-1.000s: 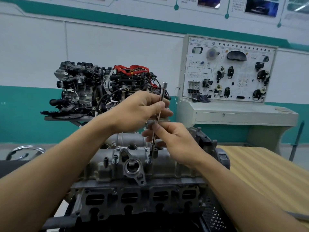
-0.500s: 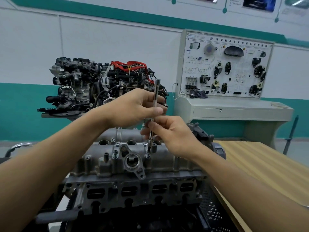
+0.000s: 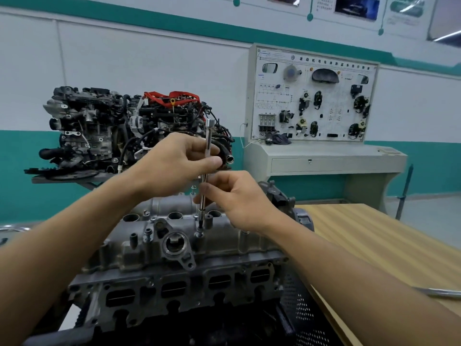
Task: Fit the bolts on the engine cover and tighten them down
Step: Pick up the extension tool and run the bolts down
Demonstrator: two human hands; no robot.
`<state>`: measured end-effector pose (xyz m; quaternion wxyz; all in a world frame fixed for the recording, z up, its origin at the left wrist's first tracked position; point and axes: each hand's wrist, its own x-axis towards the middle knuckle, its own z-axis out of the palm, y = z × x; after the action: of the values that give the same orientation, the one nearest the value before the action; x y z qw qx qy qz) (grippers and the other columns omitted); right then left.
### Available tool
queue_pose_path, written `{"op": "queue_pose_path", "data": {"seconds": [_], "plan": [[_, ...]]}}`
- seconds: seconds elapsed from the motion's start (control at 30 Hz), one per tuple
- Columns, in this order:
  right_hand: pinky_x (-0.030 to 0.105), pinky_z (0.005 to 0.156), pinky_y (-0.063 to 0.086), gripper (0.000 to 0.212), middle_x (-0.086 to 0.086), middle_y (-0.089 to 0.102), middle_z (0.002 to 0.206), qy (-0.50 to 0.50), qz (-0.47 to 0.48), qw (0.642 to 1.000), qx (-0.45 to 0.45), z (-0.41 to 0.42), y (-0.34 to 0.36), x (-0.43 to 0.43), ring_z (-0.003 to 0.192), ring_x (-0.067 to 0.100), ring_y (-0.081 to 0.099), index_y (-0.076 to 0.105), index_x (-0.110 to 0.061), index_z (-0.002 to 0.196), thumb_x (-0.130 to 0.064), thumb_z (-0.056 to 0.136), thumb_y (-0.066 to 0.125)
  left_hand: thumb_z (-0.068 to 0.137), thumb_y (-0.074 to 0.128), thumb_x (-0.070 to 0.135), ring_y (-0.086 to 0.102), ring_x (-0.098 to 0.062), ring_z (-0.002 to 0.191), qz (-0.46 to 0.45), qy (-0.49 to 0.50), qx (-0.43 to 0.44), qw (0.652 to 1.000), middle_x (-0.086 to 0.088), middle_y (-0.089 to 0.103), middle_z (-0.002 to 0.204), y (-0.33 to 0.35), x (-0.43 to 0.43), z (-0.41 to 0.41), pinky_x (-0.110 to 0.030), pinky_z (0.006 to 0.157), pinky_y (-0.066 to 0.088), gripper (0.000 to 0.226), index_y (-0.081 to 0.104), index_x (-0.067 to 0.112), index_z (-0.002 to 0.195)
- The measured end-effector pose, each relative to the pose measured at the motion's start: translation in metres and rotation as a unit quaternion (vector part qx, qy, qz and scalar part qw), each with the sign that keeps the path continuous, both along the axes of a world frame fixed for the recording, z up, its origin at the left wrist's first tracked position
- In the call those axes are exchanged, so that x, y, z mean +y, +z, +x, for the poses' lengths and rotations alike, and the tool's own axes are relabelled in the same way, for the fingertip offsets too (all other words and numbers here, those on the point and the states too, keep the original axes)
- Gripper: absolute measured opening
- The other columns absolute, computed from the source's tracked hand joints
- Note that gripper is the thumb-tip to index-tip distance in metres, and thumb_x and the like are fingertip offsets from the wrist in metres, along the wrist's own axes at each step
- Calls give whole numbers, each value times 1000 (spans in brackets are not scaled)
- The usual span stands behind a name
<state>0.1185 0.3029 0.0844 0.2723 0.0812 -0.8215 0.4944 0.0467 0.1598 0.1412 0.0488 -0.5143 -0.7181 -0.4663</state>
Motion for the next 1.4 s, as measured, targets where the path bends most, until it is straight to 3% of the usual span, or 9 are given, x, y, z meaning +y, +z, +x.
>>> {"op": "queue_pose_path", "data": {"seconds": [0.1, 0.27, 0.37, 0.47, 0.63, 0.87, 1.07, 1.27, 1.4], "plan": [[45, 74, 60, 19, 7, 75, 76, -55, -9, 998, 14, -2, -1, -1, 71, 22, 71, 68, -11, 74, -22, 87, 77, 81, 80, 31, 72, -12, 68, 75, 71, 43, 994, -1, 76, 72, -4, 0, 2, -23, 62, 58, 17, 77, 15, 79], [40, 86, 59, 24, 7, 76, 102, 8, -15, 999, -29, -3, 1, -3, 91, 18, 72, 73, -7, 110, -24, 100, 58, 92, 70, 27, 68, -21, 67, 52, 98, 52, 993, -11, 74, 77, -4, -4, 0, -36, 66, 58, 20, 77, 12, 81], [23, 61, 55, 23, 8, 75, 90, -4, -34, 999, -7, -5, 1, -10, 72, 10, 70, 71, -1, 100, -16, 103, 53, 103, 53, 21, 70, -32, 87, -6, 44, -25, 999, -19, 73, 97, -2, -5, 0, -50, 85, 57, 23, 74, 12, 99], [33, 57, 54, 21, 5, 73, 71, -71, -18, 997, 35, -6, 0, -12, 63, 21, 68, 71, -11, 76, -21, 94, 68, 96, 64, 28, 63, -3, 71, 28, 53, 32, 998, 6, 73, 79, -5, -4, 4, -28, 68, 56, 14, 73, 20, 89], [16, 35, 31, 34, -6, 52, 48, -95, -36, 994, 34, -5, 1, -10, 34, 2, 40, 58, -10, 65, -29, 85, 79, 82, 82, 23, 64, -9, 59, 111, 95, 64, 987, -1, 73, 68, -9, -3, 7, -27, 60, 55, 11, 77, 14, 79], [23, 60, 55, 28, 10, 73, 85, 8, -19, 1000, 11, 0, 15, -13, 70, 15, 69, 72, -5, 89, -19, 103, 53, 100, 59, 12, 66, -45, 95, 20, -4, -17, 1000, -23, 73, 96, -4, -13, 2, -58, 88, 55, 16, 74, 6, 99], [39, 51, 54, 17, 10, 66, 63, -121, 32, 989, 83, -7, 11, -18, 54, 19, 59, 67, -5, 69, -12, 77, 80, 83, 79, 18, 71, -2, 70, 130, 0, 3, 992, 4, 78, 78, -23, -10, 4, -13, 63, 53, 9, 78, 10, 88], [31, 59, 58, 29, 0, 74, 74, -133, 169, 974, -66, 25, 46, -6, 66, 12, 69, 77, -20, 80, -47, 72, 83, 93, 69, 15, 66, -11, 69, 127, 3, -33, 991, -9, 76, 79, -29, -10, -1, -37, 69, 58, 13, 76, 8, 86], [18, 56, 49, 15, -2, 70, 72, -97, 141, 985, -25, 24, 67, -7, 64, 10, 65, 74, -20, 81, -29, 92, 68, 100, 55, 14, 75, -21, 85, 70, -81, -82, 991, -12, 77, 92, -28, -4, -4, -32, 81, 62, 20, 73, 5, 98]]}}
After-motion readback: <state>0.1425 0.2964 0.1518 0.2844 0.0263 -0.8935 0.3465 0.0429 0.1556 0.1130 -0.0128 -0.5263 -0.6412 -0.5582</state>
